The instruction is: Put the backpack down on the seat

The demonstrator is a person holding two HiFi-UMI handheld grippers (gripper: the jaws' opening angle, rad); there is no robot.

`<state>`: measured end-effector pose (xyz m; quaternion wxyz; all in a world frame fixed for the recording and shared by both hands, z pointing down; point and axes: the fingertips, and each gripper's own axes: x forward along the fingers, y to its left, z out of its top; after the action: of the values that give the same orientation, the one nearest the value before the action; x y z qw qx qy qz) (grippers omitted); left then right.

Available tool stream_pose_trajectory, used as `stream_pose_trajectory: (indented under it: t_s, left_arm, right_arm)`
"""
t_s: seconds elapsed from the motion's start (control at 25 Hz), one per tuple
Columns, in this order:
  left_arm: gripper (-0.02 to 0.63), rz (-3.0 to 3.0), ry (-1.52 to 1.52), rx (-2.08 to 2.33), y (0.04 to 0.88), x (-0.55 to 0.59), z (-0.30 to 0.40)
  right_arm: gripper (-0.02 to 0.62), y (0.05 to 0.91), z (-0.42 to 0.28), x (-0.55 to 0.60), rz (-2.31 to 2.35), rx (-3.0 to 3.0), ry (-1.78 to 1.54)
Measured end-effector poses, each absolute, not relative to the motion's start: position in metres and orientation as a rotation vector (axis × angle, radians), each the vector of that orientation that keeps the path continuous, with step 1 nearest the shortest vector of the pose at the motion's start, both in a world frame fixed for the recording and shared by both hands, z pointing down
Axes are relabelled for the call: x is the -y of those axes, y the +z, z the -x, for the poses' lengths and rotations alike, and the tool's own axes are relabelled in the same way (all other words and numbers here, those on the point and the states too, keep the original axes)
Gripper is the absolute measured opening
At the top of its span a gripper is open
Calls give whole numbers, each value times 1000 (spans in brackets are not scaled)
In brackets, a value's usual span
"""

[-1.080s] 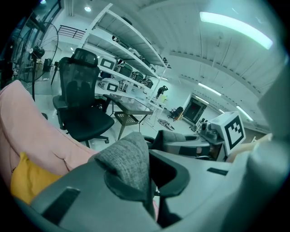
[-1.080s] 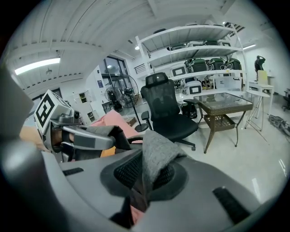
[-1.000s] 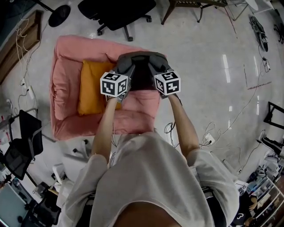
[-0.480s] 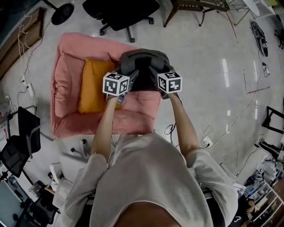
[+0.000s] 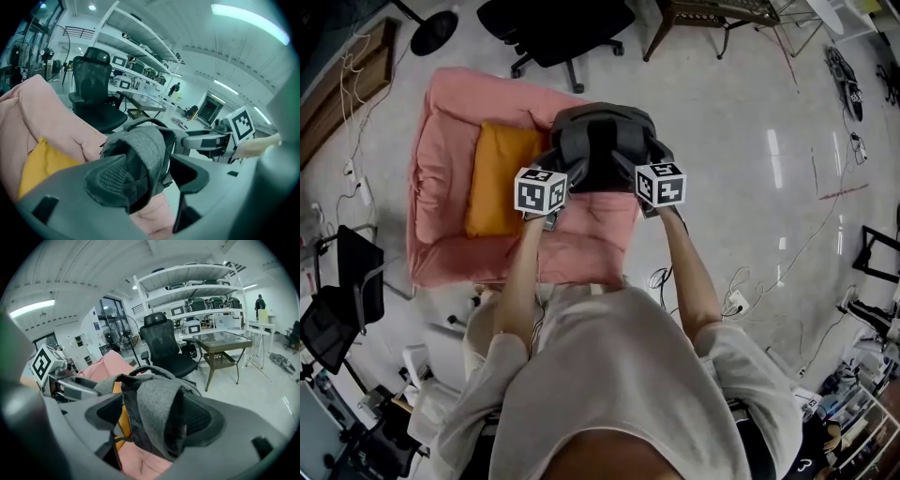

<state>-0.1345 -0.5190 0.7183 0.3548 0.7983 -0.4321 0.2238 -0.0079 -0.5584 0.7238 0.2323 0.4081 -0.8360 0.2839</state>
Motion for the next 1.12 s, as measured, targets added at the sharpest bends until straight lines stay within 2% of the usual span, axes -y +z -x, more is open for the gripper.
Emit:
stream_pose_trajectory:
  t_s: [0.12, 0.4, 0.76, 0.92, 1.12]
  left_arm:
    - [268, -2076, 567, 1142, 708, 510, 138]
    - [263, -2149, 512, 1232, 668, 491, 138]
    - [95, -2251, 413, 1292, 607, 454, 126]
    - [39, -2276, 388, 1313, 590, 438, 126]
    - [19, -2315, 378, 1318, 572, 423, 123]
  right_arm:
    - [384, 709, 0, 549, -1143, 2308, 727]
    - [264, 660, -12, 523, -1182, 2366, 585]
    - [86, 611, -17, 481, -1202, 2427, 484]
    - [6, 591, -18, 469, -1216, 2447, 433]
    - [-2, 567, -17, 456, -1202, 2484, 372]
